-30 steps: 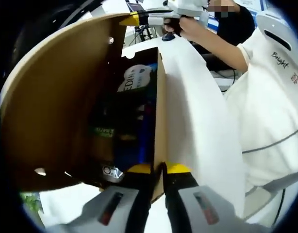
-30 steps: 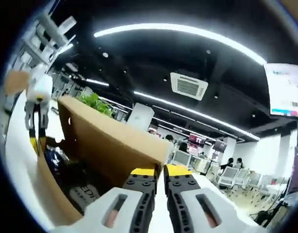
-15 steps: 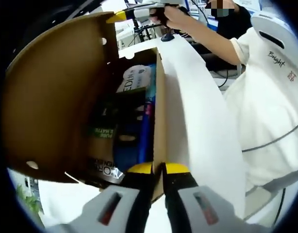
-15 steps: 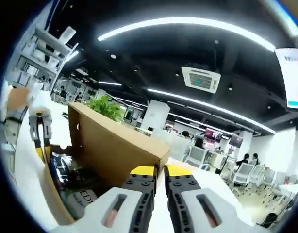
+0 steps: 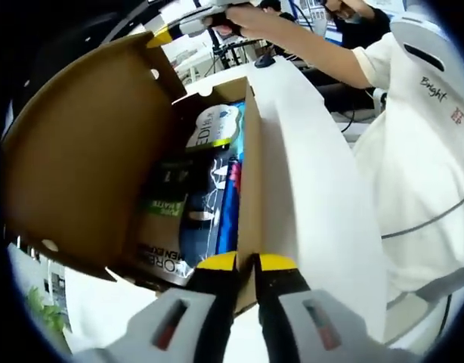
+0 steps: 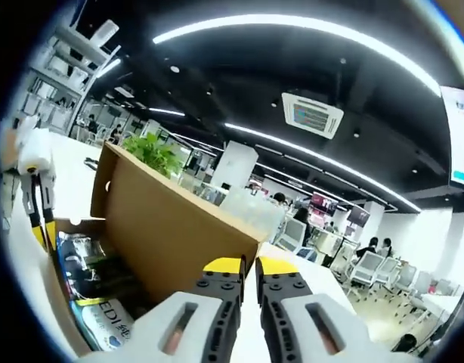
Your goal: Operate the shoe box by opening the lid, removing the specified soft item, and placing it in the target area until the item is outside and the box remains undamaged.
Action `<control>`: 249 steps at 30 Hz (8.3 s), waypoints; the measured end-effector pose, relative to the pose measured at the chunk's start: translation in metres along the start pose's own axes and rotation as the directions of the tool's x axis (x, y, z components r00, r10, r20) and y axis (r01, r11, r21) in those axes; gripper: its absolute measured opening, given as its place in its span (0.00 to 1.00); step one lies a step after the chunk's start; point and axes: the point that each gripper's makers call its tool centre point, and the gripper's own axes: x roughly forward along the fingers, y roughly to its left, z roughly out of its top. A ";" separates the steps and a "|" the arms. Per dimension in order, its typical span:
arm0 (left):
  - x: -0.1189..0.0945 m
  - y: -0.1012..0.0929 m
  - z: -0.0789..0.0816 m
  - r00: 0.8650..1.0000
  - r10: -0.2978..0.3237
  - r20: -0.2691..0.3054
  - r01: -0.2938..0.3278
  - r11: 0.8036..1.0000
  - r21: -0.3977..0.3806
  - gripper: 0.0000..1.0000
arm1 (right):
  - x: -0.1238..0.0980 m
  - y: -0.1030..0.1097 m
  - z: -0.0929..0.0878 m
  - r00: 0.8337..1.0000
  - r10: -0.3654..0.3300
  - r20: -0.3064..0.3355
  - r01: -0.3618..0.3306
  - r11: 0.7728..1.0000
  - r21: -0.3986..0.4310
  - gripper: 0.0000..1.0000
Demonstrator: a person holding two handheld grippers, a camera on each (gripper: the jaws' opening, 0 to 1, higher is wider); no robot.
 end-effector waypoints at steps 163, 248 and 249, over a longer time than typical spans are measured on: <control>0.004 -0.001 0.008 0.996 -0.090 0.014 0.091 0.987 -0.130 0.04 | 0.047 0.058 -0.005 0.892 0.445 0.078 -0.440 0.815 0.377 0.26; 0.002 -0.001 0.007 0.996 -0.079 0.030 0.083 0.983 -0.164 0.05 | 0.001 0.148 -0.069 0.643 0.755 -0.125 -0.533 0.559 0.635 0.35; 0.002 -0.001 0.007 0.997 -0.077 0.029 0.081 0.983 -0.163 0.05 | 0.001 0.148 -0.070 0.641 0.757 -0.126 -0.532 0.557 0.638 0.35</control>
